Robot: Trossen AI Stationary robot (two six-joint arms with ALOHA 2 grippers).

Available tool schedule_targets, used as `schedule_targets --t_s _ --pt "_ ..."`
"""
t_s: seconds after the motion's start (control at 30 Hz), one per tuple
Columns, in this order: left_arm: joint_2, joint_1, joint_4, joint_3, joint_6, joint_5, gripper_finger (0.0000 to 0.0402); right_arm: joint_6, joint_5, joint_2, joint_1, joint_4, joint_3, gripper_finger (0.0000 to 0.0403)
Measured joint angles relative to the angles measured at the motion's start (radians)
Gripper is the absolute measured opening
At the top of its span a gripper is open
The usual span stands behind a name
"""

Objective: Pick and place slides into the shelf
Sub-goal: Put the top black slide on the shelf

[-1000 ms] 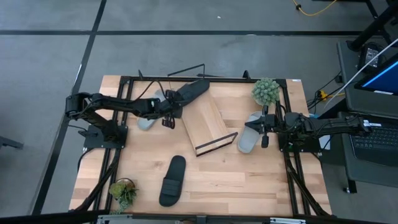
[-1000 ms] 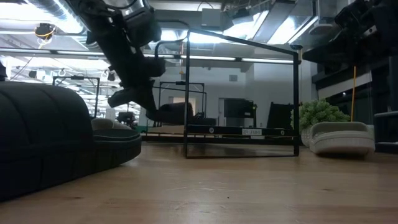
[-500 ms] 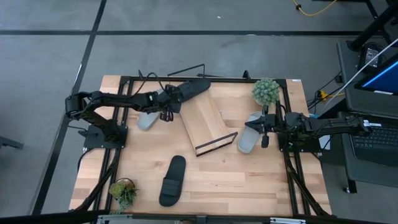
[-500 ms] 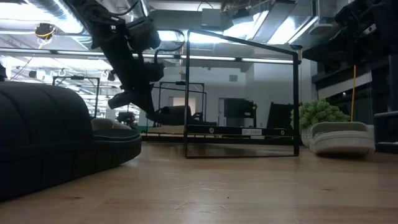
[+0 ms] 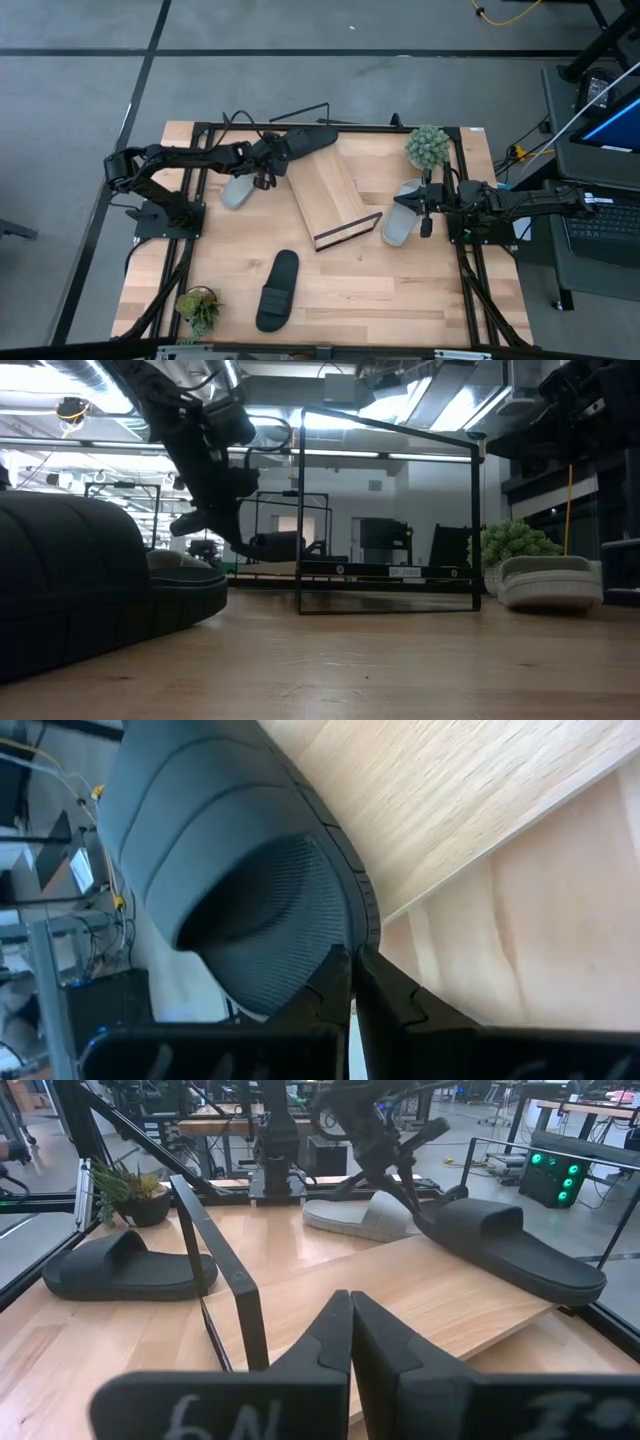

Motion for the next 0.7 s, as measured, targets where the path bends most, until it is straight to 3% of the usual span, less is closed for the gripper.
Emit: schedule_targets --t_s 0.2,0.4,0.7 --pt "0.000 0.030 0.000 0.000 -0.044 0.005 0.0000 0.001 0.000 0.000 0.000 0.000 0.000 0.0007" --pt "0.002 0.055 0.000 0.000 -0.081 0.089 0.0000 0.002 0.000 0.000 0.000 0.004 0.000 0.0007" --pt "0.009 0.067 0.004 0.000 -0.098 0.081 0.0000 0.002 0.000 0.000 0.000 0.016 0.000 0.0007"
